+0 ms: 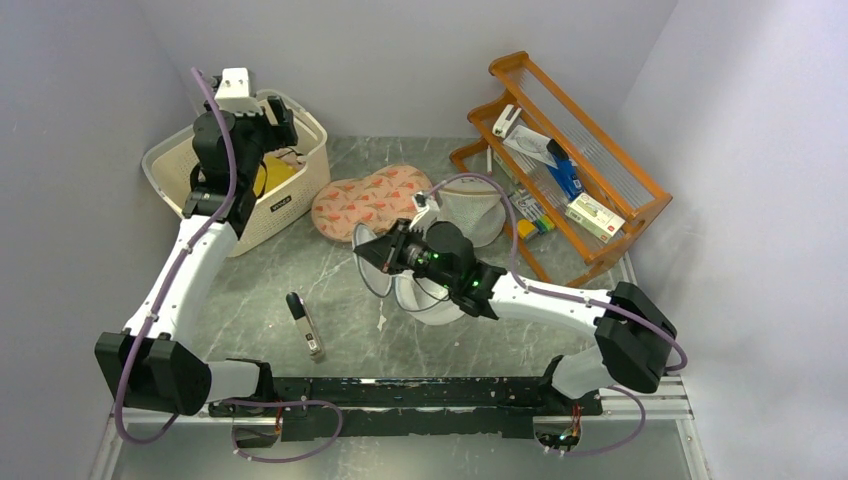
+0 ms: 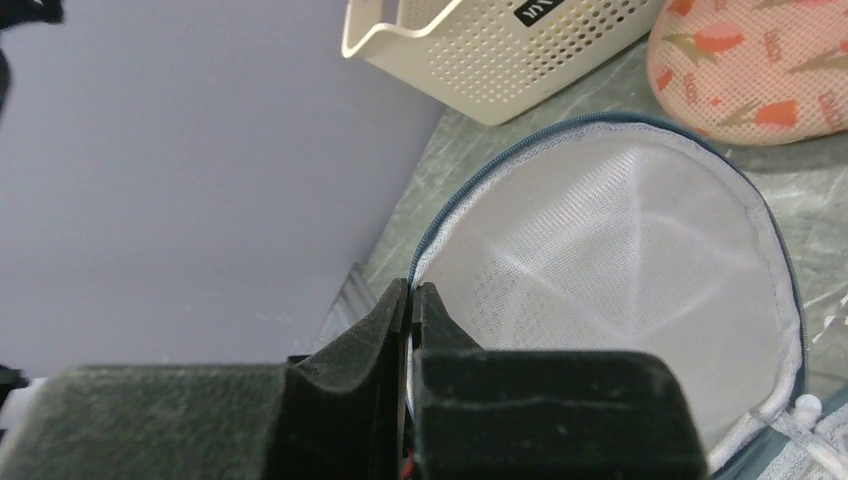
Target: Unzip the laundry bag and remove the bra
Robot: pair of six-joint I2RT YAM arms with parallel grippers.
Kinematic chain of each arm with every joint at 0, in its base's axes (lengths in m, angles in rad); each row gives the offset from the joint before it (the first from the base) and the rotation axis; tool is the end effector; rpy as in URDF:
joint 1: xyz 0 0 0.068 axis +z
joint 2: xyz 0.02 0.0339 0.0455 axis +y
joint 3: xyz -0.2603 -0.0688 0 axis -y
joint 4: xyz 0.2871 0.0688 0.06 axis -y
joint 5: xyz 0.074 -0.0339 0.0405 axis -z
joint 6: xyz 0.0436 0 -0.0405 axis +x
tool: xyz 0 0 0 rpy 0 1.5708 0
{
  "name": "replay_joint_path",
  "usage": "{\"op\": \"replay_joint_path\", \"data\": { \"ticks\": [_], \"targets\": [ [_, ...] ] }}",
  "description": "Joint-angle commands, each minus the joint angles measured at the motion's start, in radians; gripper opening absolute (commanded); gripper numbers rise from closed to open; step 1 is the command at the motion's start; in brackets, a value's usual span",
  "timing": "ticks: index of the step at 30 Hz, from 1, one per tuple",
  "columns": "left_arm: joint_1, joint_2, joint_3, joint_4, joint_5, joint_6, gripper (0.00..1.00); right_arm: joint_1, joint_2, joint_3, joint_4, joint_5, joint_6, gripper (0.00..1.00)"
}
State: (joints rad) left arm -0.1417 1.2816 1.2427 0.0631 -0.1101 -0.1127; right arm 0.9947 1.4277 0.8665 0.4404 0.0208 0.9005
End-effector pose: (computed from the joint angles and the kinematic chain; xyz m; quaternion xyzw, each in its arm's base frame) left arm 0.3494 -0.0450 0.4146 -0.0293 0.6979 -0.0525 0.7136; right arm 0.2048 0.3137 0.2550 -0.0284 0.7480 0.5339 0.3933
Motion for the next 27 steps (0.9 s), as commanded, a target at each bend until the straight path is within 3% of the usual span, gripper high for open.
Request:
{"op": "replay_joint_path", "data": {
  "ticks": [1,13,27],
  "targets": [
    [-0.009,0.015,0.027,0.016,0.025,-0.003,0.86,-0.037,-0.038,-0.065,0.265,-0.132,0.153,0.00],
    [-0.039,0.019,0.019,0.022,-0.012,0.025,0.87,-0.037,-0.023,-0.083,0.431,-0.259,0.270,0.00],
    [-0.059,0.021,0.017,0.021,-0.034,0.042,0.88,-0.171,-0.170,-0.315,0.160,-0.188,0.258,0.00]
  ]
}}
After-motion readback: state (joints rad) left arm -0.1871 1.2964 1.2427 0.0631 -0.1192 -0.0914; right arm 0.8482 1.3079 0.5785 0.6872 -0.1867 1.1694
